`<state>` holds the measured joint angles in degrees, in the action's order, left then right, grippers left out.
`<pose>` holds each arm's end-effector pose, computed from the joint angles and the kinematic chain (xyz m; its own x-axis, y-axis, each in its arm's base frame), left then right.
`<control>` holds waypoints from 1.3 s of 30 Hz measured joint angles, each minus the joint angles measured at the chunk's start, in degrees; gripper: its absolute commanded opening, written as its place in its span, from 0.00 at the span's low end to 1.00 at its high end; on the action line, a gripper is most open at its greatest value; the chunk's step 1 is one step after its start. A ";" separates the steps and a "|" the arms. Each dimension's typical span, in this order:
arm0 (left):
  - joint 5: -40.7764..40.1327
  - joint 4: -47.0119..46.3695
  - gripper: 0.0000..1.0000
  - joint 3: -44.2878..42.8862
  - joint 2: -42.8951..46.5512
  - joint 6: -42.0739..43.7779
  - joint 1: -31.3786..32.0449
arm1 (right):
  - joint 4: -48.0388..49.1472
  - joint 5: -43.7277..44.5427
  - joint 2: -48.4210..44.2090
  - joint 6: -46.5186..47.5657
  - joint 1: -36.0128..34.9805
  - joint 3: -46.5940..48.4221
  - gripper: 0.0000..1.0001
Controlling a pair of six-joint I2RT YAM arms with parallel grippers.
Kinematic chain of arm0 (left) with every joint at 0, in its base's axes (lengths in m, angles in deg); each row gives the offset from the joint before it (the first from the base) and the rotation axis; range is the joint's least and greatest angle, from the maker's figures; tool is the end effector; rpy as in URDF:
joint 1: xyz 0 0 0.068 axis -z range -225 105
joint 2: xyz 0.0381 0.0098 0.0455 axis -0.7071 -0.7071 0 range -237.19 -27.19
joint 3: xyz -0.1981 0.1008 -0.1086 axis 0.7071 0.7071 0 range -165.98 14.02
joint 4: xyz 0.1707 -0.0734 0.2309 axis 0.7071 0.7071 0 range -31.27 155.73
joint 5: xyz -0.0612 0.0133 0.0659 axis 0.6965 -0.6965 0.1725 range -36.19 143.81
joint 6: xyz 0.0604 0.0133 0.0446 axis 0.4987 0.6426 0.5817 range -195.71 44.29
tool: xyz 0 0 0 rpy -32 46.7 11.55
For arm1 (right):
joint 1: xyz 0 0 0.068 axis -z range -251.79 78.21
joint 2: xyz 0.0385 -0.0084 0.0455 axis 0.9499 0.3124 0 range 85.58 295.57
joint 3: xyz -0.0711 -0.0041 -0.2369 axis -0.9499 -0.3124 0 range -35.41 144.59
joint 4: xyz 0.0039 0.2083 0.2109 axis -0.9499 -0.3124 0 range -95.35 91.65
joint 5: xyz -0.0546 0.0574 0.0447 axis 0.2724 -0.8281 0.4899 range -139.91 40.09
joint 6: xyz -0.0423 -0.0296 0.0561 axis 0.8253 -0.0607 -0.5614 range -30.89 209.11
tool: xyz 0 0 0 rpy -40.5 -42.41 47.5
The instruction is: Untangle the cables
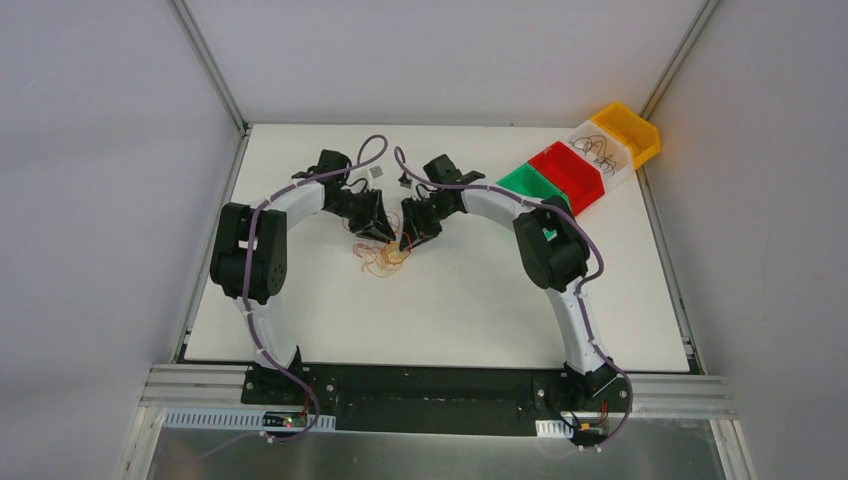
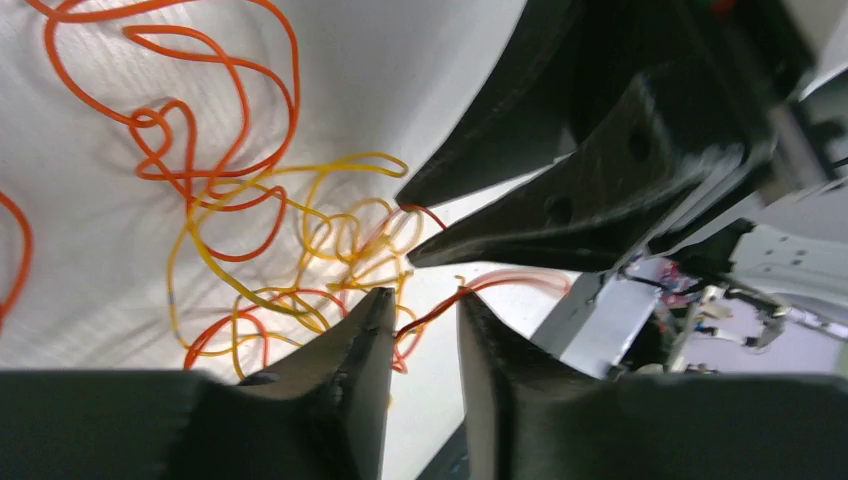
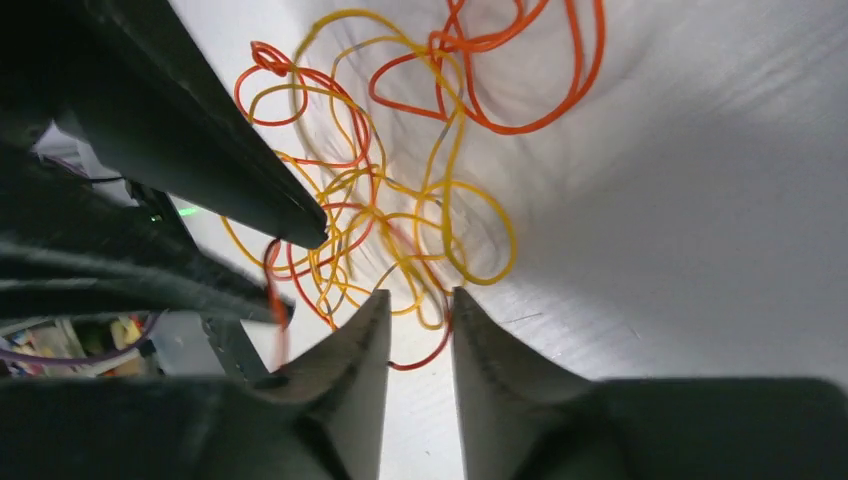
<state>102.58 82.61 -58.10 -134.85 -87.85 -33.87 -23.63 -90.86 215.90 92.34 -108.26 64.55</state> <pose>0.3985 -0.1279 0.1245 -0.9316 0.0421 -0.3610 0.3136 0.5951 -0.7399 0.3905 0.3412 0.1025 -0.6209 -0.5116 -0.5939 -0.7825 0.3594 0.5084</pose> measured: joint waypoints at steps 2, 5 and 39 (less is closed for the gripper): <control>-0.46 -0.55 0.00 0.48 -0.04 -0.59 -0.42 | 0.00 0.20 0.02 -0.24 0.15 0.00 0.02; -1.07 -0.98 0.00 1.68 -0.02 -1.03 -1.55 | -0.02 0.17 -0.11 0.11 1.14 -0.37 0.00; -5.18 12.44 0.00 3.76 5.68 8.09 -26.84 | -8.39 1.14 -24.00 4.50 14.45 -1.84 0.50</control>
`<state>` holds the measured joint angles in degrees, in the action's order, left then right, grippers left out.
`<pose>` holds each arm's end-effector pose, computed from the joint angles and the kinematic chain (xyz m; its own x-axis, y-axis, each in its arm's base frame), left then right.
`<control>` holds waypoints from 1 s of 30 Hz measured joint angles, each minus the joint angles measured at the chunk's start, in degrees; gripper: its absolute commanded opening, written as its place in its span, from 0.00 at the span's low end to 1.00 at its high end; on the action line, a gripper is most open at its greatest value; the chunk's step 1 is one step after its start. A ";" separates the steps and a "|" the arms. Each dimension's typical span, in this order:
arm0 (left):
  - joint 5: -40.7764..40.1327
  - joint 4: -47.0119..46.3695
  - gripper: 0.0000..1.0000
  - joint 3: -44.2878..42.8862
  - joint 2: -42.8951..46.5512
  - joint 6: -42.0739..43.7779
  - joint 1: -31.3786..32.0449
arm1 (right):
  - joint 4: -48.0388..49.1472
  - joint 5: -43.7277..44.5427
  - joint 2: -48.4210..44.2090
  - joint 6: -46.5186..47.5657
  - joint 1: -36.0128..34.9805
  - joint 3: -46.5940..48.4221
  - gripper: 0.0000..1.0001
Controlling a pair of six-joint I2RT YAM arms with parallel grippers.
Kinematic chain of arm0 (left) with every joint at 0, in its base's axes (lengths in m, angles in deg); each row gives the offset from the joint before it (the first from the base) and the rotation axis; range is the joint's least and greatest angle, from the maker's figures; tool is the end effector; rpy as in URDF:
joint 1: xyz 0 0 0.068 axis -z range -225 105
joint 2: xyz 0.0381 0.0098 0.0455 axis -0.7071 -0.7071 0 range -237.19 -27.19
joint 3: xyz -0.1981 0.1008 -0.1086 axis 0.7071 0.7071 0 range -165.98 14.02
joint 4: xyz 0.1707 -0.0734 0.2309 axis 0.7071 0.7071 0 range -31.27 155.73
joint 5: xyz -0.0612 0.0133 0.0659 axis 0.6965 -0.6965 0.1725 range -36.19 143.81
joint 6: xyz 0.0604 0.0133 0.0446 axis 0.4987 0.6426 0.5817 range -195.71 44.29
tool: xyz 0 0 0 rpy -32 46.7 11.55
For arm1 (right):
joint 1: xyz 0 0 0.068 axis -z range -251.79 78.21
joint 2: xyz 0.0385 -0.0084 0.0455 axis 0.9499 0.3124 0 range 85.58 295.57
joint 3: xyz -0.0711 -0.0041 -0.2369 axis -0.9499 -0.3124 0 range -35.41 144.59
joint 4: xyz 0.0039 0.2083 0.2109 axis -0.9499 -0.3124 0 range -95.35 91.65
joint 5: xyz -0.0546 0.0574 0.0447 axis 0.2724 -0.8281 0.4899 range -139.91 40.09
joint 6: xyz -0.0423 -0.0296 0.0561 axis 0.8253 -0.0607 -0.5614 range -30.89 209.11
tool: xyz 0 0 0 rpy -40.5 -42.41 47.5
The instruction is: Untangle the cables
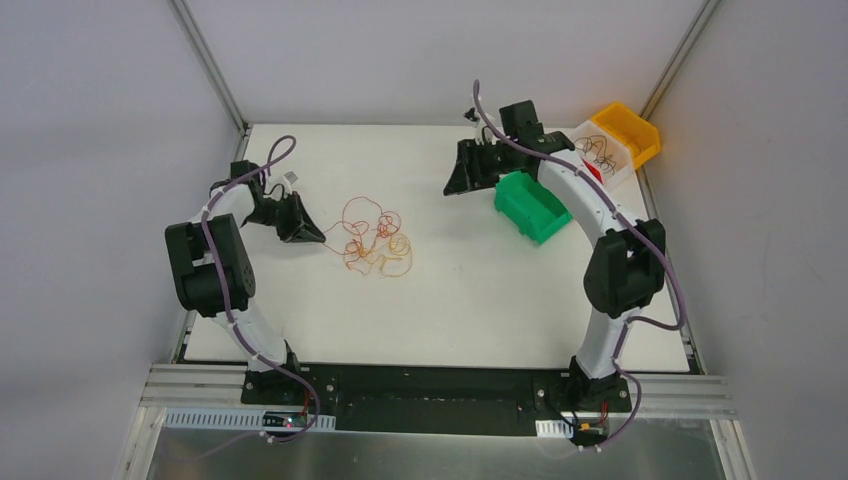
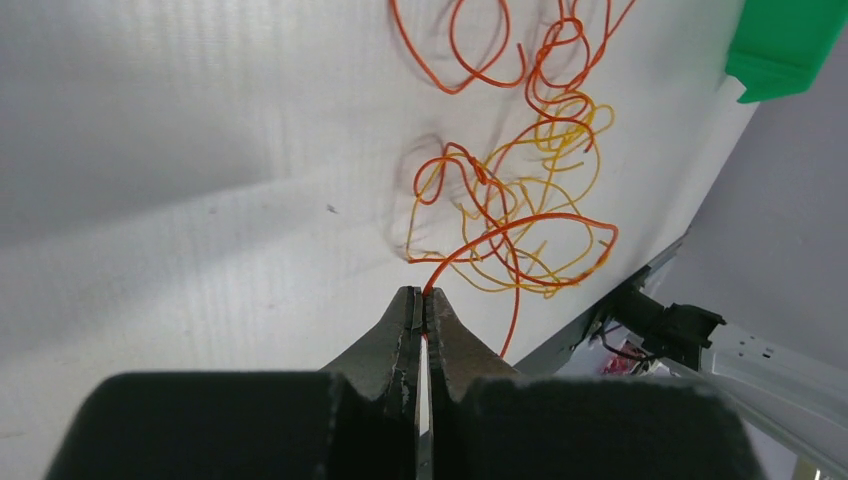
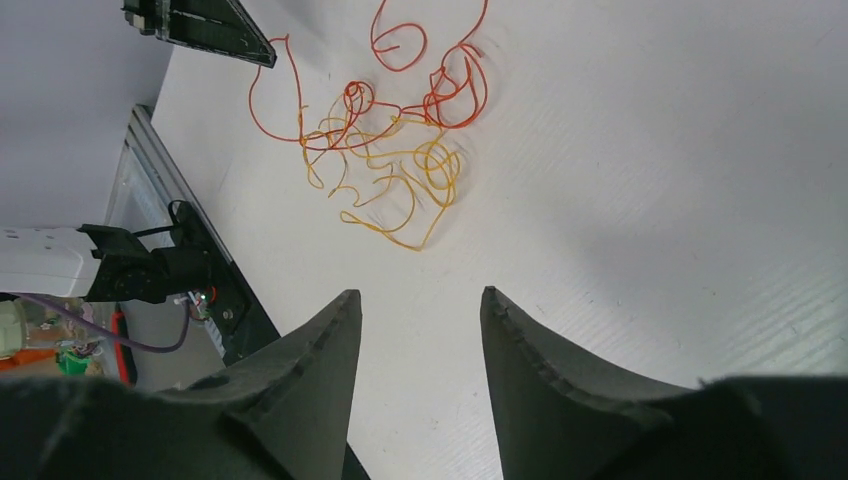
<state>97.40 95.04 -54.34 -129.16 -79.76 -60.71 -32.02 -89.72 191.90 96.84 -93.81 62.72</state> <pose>0.3767 0.0596 0.1264 -0.9042 -0.3074 -0.2965 -0.0323 0.7415 -0.6701 0.4171 0.2132 0.2782 -0.5150 -0.3195 -0.7954 -0.8065 0.4950 0.3233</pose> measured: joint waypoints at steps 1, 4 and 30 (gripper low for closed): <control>0.68 0.00 0.00 0.00 0.00 -0.57 0.92 | -0.02 0.79 0.24 0.28 -0.72 0.02 0.50; 1.51 -0.22 0.00 0.61 0.00 -2.45 2.82 | -1.29 2.54 0.50 1.97 -3.28 -0.37 0.53; -2.34 -0.92 0.00 3.52 -0.13 -5.62 -0.70 | 3.58 16.65 18.49 5.11 -17.68 -2.69 0.00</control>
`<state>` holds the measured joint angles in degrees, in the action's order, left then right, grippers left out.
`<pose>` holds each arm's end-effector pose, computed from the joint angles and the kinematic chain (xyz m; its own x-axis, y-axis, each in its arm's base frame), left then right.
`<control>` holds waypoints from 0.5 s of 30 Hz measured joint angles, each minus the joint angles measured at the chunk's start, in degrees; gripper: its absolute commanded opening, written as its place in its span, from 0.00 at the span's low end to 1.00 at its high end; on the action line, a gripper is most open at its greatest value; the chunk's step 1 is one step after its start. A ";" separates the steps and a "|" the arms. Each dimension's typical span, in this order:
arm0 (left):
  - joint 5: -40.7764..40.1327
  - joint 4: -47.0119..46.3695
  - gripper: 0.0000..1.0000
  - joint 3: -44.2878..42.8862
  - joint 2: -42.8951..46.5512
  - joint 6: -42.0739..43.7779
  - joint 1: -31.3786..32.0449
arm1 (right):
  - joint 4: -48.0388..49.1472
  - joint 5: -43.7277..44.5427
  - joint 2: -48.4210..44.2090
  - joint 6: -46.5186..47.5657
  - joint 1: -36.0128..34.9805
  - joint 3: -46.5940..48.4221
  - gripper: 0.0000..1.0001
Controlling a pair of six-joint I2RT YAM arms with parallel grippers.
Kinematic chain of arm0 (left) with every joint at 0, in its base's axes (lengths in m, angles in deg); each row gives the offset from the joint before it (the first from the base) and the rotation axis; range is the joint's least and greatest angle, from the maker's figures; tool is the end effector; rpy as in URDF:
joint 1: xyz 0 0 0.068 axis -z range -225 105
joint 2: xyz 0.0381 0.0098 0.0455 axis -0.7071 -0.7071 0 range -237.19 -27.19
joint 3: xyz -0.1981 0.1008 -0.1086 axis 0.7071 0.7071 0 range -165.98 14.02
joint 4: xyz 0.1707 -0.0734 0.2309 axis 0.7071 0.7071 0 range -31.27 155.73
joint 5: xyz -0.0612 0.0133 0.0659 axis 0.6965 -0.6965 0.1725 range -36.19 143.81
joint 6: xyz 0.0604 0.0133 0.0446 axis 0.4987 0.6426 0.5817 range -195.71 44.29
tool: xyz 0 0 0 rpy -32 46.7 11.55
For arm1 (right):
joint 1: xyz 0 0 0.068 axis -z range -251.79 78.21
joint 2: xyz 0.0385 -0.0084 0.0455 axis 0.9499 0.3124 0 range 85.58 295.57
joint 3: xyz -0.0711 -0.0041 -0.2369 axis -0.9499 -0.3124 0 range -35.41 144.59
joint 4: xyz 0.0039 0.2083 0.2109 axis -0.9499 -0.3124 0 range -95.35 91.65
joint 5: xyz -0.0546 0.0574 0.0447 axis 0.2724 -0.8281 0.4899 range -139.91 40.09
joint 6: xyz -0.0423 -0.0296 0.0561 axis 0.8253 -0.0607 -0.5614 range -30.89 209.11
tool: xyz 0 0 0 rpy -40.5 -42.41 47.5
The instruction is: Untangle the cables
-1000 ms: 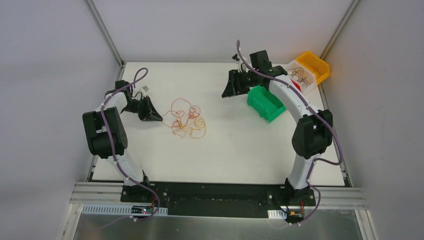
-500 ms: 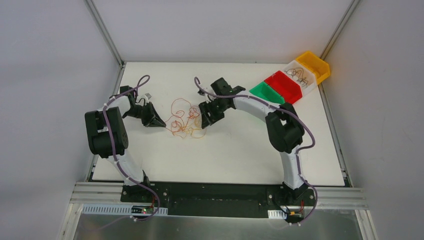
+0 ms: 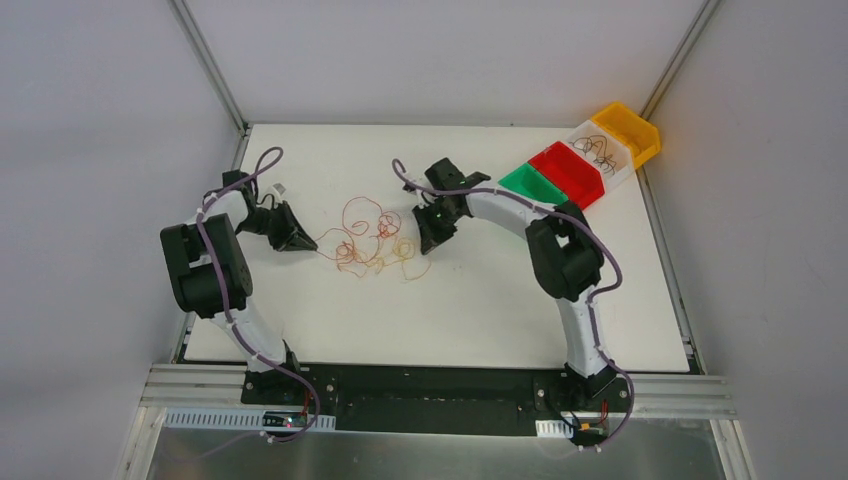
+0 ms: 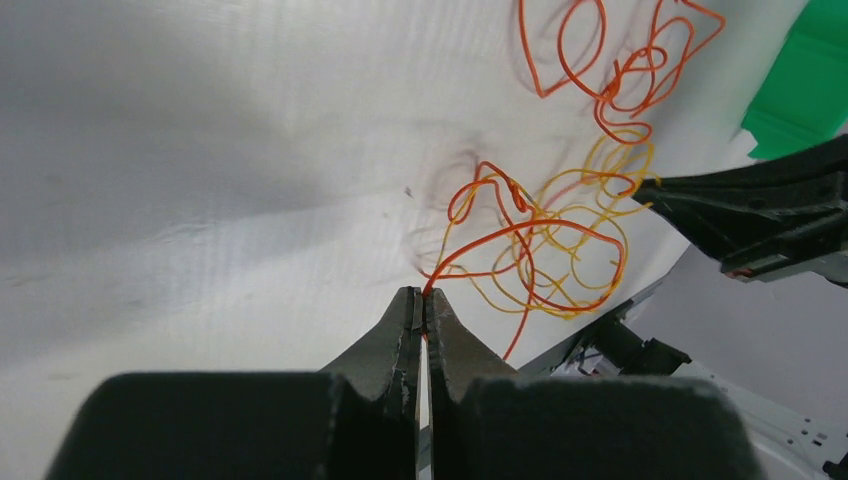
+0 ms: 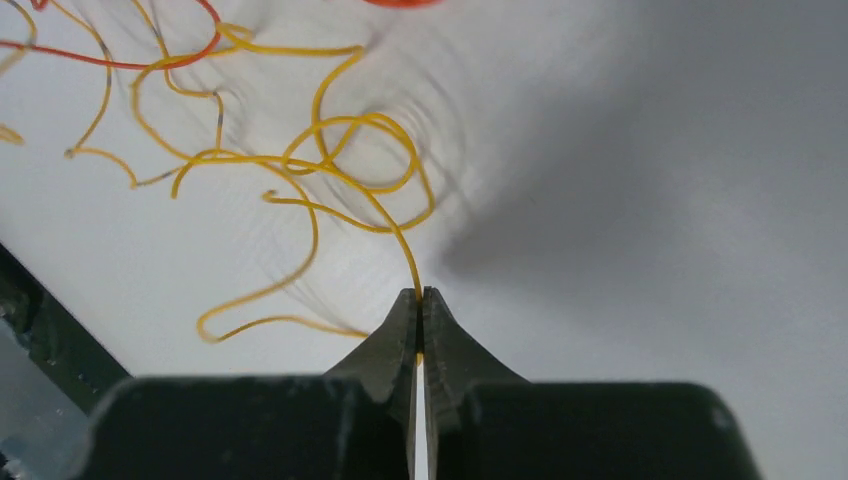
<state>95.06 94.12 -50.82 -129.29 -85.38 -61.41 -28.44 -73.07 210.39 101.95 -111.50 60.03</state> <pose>0.3642 0.0628 0.1059 -0.8987 -0.3962 -0.1880 -0.1774 0.7205 -0.6704 0.3675 0.3381 0.1076 -0.4815 -0.6652 -0.5707 -0.8698 0.4430 0.2174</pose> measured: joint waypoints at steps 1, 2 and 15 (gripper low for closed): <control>-0.39 0.07 0.00 -0.31 0.00 0.44 -1.14 | -0.83 -0.07 -1.07 0.17 0.92 -0.55 0.00; -1.01 0.11 0.00 -0.57 0.00 1.05 -2.36 | -2.45 -0.48 -2.73 0.33 2.43 -0.85 0.00; -7.04 2.43 0.00 -7.52 -3.74 7.98 -7.34 | -5.53 -11.45 -20.50 -3.63 20.20 22.75 0.00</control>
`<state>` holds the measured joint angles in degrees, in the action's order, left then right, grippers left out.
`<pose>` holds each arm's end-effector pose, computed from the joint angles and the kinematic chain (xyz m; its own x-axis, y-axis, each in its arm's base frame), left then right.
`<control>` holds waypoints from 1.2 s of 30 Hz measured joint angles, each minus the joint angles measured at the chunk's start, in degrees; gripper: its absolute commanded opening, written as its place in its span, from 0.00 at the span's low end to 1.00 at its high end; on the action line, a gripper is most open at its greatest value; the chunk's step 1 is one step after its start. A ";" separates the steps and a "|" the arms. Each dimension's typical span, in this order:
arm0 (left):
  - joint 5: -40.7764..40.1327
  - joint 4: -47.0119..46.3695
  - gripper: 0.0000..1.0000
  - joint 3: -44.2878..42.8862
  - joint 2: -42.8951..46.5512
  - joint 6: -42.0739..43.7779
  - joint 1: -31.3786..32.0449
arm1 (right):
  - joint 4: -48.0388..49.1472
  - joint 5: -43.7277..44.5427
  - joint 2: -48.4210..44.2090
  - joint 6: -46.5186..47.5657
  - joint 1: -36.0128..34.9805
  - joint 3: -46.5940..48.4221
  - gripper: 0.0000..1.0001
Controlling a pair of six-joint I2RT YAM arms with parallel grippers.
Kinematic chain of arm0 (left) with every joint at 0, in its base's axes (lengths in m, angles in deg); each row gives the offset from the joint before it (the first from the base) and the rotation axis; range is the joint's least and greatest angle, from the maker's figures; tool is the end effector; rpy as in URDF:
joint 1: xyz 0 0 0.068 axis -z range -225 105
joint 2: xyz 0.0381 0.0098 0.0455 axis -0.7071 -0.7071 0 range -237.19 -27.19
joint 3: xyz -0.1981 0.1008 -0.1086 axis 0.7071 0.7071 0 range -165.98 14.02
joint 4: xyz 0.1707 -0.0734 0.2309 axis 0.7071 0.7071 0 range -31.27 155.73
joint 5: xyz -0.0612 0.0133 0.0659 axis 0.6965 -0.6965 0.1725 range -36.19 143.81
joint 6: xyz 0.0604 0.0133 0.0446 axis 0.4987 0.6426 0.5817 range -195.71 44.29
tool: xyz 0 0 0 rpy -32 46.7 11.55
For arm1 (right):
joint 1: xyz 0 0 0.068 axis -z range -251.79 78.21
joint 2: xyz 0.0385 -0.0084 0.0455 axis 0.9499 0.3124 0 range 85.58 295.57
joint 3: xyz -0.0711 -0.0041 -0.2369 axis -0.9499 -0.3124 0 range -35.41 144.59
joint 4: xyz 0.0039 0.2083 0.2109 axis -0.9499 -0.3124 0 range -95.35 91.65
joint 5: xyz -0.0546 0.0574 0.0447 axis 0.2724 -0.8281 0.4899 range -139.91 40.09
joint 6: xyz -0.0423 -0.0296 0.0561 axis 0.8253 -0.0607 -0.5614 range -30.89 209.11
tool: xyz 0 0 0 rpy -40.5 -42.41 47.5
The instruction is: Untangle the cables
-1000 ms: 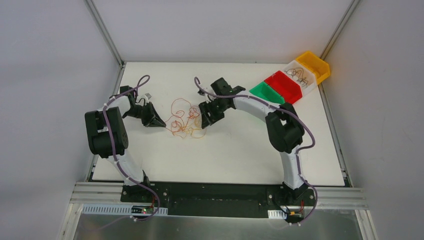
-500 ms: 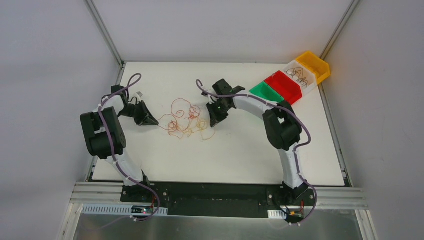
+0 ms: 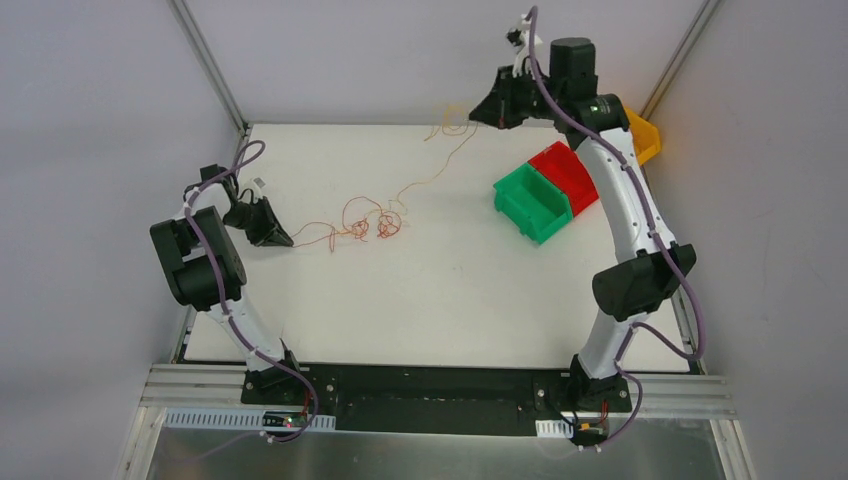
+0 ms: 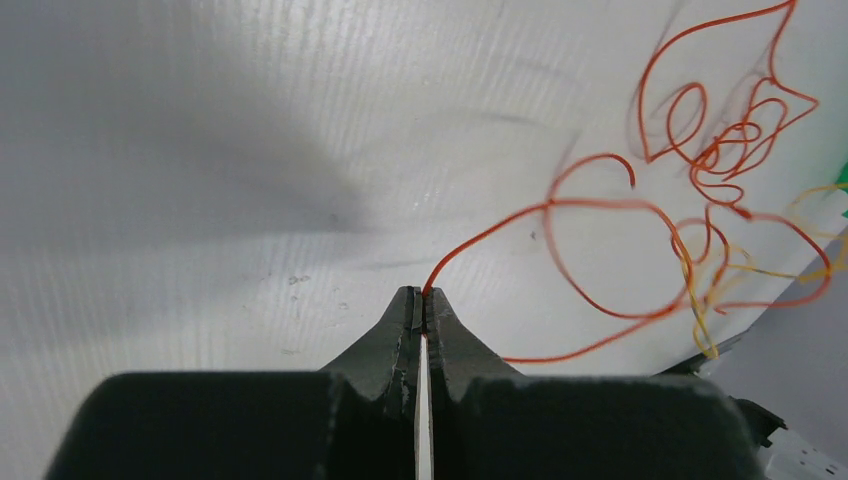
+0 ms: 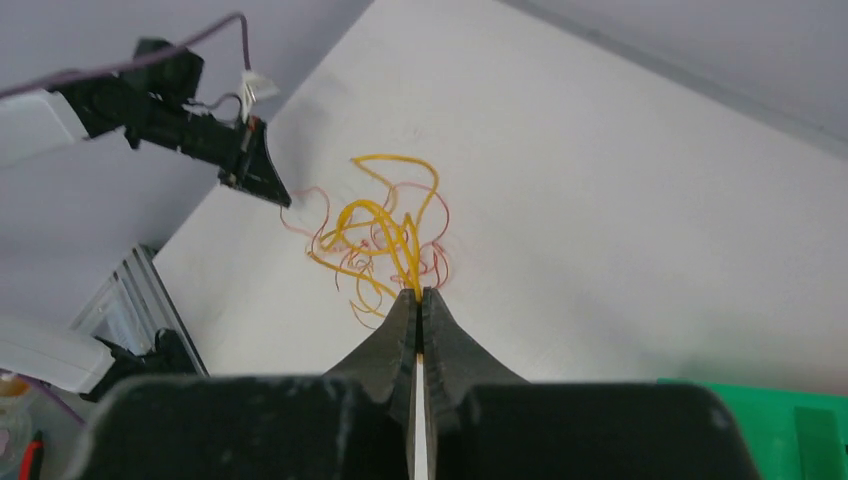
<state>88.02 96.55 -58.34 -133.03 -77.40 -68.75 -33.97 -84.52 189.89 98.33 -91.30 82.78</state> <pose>0.3753 0.1254 0.1159 -0.8618 -0.4057 -0.3046 -0.1937 0.8180 -0.5417 0.4179 0.1869 0.4225 -0.2210 -0.2181 -0.9506 -0.8180 0.5722 0.0589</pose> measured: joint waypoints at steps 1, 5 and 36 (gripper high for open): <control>-0.74 0.22 0.00 -0.02 -0.44 0.61 0.00 | 0.24 -0.74 0.00 -0.92 0.87 2.10 0.00; -3.43 1.51 0.00 -0.07 -1.14 2.82 -0.76 | 1.44 -2.64 0.90 -5.51 4.24 9.77 0.00; 2.91 3.67 0.00 -1.97 -0.66 3.26 7.65 | 0.31 13.25 5.33 9.14 26.49 -2.56 0.00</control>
<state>90.93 100.22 -60.31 -133.69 -74.14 -61.10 -33.66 -71.27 195.22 107.46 -64.81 80.23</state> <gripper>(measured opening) 0.009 0.009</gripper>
